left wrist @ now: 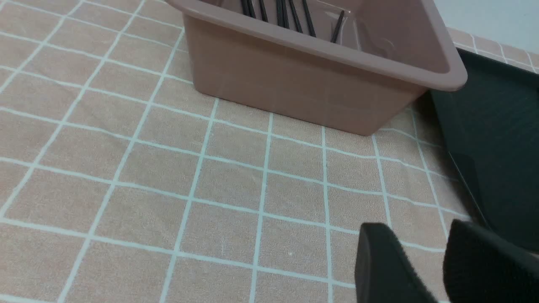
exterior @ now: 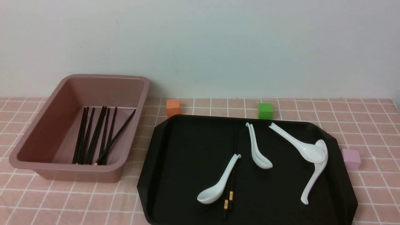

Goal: On pink tablecloth take chopsticks from black tray and put them in box.
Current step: 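Move the gripper over the chopsticks on the black tray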

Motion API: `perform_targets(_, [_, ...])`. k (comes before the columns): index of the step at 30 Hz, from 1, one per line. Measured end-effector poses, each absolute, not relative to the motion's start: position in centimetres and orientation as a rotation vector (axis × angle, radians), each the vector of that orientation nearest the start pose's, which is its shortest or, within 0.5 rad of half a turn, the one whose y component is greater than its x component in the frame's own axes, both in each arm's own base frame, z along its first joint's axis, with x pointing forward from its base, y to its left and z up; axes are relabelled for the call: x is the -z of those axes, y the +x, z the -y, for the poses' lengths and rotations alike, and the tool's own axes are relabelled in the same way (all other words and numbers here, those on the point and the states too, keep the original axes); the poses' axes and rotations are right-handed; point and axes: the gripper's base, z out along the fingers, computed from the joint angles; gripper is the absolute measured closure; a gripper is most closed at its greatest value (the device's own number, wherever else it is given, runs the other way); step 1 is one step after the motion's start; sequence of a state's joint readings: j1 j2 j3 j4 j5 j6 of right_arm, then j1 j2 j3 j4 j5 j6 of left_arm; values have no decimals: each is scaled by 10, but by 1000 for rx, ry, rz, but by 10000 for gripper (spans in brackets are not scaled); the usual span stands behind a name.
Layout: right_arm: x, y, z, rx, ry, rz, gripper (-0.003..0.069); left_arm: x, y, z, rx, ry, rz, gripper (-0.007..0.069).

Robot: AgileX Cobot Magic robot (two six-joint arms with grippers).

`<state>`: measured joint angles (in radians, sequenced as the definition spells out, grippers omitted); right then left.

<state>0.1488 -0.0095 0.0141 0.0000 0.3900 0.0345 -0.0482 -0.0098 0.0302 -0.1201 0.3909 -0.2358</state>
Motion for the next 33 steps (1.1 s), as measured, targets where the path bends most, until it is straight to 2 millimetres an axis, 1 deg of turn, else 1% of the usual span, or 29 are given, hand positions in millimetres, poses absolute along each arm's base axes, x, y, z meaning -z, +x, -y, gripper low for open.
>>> perform_targets(33, [-174,52,-8,-142,-94,-1873,582,-169,52,7,312,-252,-1887,386])
